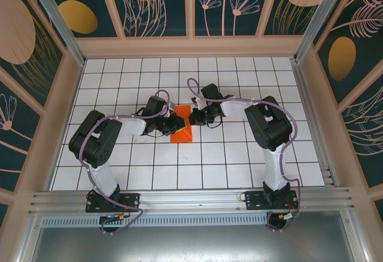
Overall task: Fold a paper plane with a square sheet of paper (pick it up from the middle)
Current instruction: Fold the triangle a second time at the center of the table.
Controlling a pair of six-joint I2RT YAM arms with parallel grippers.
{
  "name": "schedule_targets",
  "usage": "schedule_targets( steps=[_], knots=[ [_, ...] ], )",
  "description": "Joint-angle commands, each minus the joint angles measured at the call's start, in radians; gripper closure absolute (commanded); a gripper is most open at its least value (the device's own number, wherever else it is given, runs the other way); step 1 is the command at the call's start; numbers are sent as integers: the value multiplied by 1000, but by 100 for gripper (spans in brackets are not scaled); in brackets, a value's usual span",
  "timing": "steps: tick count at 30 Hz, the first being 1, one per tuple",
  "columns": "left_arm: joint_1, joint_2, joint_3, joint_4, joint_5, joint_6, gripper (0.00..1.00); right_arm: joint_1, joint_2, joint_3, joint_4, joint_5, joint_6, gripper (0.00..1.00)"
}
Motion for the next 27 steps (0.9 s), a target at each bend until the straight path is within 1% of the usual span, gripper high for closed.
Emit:
schedule_targets(
  steps=[1, 27],
  knots=[
    [4, 20, 5, -6, 13, 22, 83, -2, 17, 28, -26, -4, -26, 100],
    [4, 36, -9, 1, 10, 17, 83, -2, 39, 58, -47, 7, -42, 100]
  ],
)
